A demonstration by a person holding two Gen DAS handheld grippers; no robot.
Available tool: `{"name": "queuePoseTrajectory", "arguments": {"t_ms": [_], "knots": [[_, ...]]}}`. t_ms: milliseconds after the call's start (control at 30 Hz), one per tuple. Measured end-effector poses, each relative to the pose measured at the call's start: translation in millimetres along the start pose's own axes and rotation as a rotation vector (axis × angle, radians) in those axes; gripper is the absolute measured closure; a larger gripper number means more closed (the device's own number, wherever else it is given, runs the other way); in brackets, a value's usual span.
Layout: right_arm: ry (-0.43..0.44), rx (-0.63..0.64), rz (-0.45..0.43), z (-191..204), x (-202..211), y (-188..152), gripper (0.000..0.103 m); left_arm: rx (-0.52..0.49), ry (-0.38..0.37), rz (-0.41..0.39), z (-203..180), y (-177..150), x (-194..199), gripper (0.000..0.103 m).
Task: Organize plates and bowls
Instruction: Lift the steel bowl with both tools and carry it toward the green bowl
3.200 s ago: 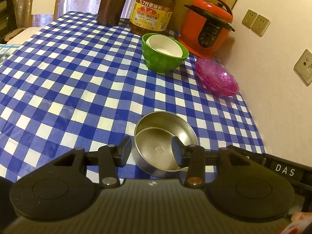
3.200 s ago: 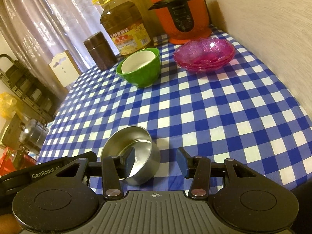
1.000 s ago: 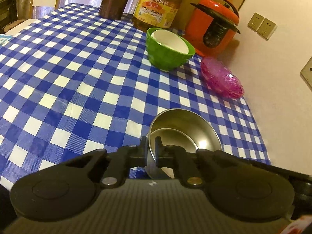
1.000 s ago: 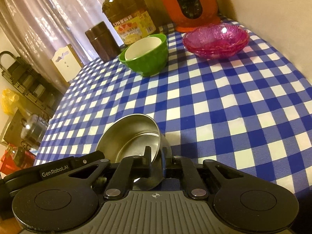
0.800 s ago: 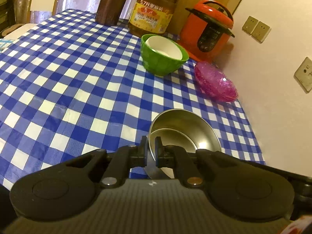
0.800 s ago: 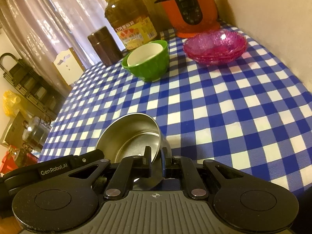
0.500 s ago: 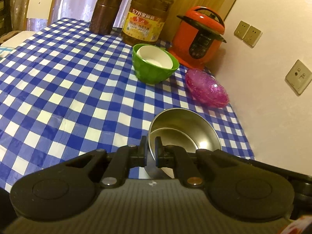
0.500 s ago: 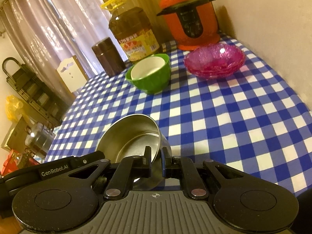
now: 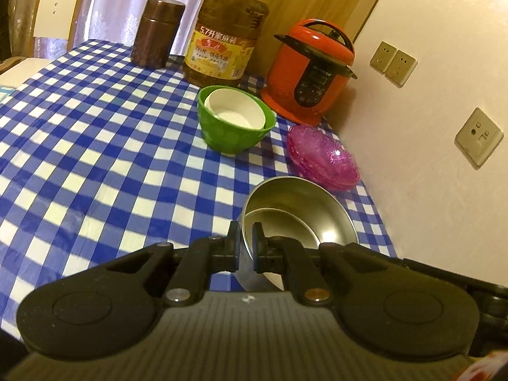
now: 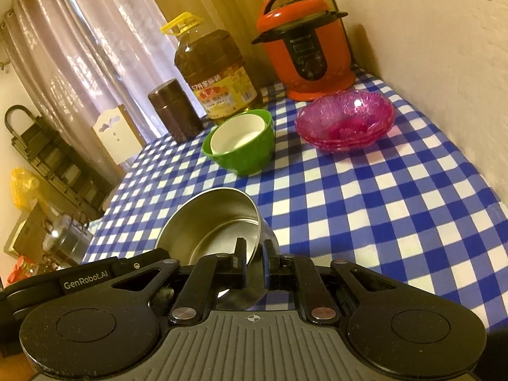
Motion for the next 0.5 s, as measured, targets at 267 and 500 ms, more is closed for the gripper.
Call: {"name": "queuePoseTrajectory", "arguments": {"t_ms": [267,500], "knots": [[0.008,0.004,-0.026,2,-8,30,0.093,-0.031,-0.018,-0.036,-8,35,-12,0.097],[0.027,0.002,-0.045,7,-26,63,0.093,-0.064,-0.025,-0.064,-10,72,-30,0.097]]}}
Point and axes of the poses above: each gripper's, at about its wrist camera, not at the fingertips, and x roughly against the way its jaws point, z to its left, y to its top, the point moved 3 cm from there along -x, roughly the way its jaws point, and after that the axes turned 14 degrees about -y, right-handed, at the moved point
